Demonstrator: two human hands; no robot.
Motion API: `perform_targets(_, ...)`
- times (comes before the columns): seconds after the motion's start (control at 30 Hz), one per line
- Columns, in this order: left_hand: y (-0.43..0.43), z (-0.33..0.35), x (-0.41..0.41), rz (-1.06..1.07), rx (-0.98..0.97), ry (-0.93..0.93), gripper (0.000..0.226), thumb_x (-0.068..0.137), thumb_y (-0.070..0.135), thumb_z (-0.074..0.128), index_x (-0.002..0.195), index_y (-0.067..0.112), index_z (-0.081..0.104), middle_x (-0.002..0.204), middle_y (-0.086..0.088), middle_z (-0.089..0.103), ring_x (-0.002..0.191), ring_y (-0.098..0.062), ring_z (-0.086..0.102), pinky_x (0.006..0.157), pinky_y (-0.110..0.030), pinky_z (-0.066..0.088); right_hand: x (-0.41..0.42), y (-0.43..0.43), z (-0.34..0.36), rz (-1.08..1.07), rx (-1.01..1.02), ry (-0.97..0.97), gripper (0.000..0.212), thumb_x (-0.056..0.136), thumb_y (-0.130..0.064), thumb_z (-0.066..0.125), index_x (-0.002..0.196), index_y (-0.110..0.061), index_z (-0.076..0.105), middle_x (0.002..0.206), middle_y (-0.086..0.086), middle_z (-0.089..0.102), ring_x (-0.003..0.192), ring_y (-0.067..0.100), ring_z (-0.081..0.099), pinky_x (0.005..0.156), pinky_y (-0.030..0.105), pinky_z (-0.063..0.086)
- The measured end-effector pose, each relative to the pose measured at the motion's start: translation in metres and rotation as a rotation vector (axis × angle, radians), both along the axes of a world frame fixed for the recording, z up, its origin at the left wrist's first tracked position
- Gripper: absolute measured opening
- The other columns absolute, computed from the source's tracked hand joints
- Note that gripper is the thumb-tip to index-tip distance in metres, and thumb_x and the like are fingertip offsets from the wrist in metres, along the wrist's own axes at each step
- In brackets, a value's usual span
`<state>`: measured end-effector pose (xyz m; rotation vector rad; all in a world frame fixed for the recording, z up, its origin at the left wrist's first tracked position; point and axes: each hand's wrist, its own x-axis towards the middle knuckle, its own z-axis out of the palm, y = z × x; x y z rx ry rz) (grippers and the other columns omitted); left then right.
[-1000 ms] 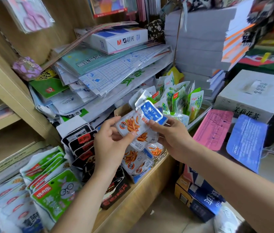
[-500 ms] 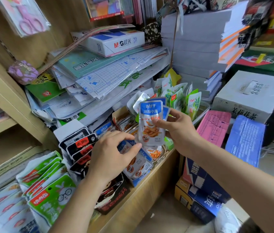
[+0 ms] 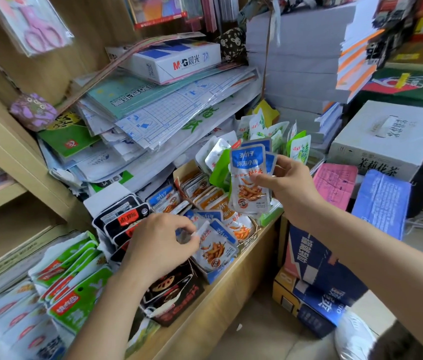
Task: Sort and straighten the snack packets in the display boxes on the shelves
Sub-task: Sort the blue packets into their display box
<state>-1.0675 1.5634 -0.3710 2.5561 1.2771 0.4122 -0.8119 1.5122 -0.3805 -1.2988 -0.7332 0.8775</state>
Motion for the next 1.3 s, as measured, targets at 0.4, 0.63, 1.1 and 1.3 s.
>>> perform_targets(0.4, 0.031, -0.008, -0.009, 0.224, 0.302, -0.219, 0.01, 0.085, 0.022, 0.079, 0.095, 0.023, 0.078, 0.079, 0.008, 0.075, 0.069, -0.012, 0.069, 0.064, -0.032, 0.059, -0.009, -0.003, -0.007, 0.09, -0.014, -0.087, 0.033, 0.082, -0.007, 0.078, 0.112, -0.014, 0.068, 0.105, 0.002, 0.076, 0.098, 0.021, 0.073, 0.093, 0.053, 0.056)
perform_targets(0.63, 0.056, -0.01, 0.005, 0.324, 0.363, 0.04, 0.011, 0.081, 0.04, 0.081, 0.085, 0.033, 0.075, 0.079, 0.012, 0.072, 0.083, -0.017, 0.062, 0.082, -0.037, 0.038, -0.015, -0.004, -0.006, 0.149, 0.014, -0.099, 0.034, 0.082, -0.005, 0.076, 0.114, -0.014, 0.067, 0.104, 0.001, 0.076, 0.096, 0.017, 0.074, 0.089, 0.044, 0.059)
perform_targets(1.1, 0.066, -0.002, -0.007, 0.384, 0.187, -0.201, 0.003, 0.084, 0.038, 0.079, 0.086, 0.037, 0.077, 0.067, 0.018, 0.061, 0.067, -0.009, 0.057, 0.05, -0.021, 0.035, -0.062, 0.059, -0.007, 0.287, 0.196, -0.168, 0.042, 0.083, 0.005, 0.075, 0.122, -0.003, 0.061, 0.105, 0.01, 0.076, 0.096, 0.023, 0.073, 0.083, 0.036, 0.06)
perform_targets(1.3, 0.069, -0.001, -0.028, 0.26, 0.032, -0.4, 0.028, 0.087, 0.01, 0.072, 0.108, 0.027, 0.078, 0.078, 0.022, 0.068, 0.069, 0.01, 0.06, 0.065, -0.004, 0.041, -0.084, 0.086, -0.012, 0.347, 0.234, -0.336, 0.046, 0.084, 0.006, 0.074, 0.126, -0.006, 0.061, 0.093, 0.0, 0.075, 0.083, 0.018, 0.073, 0.078, 0.034, 0.06)
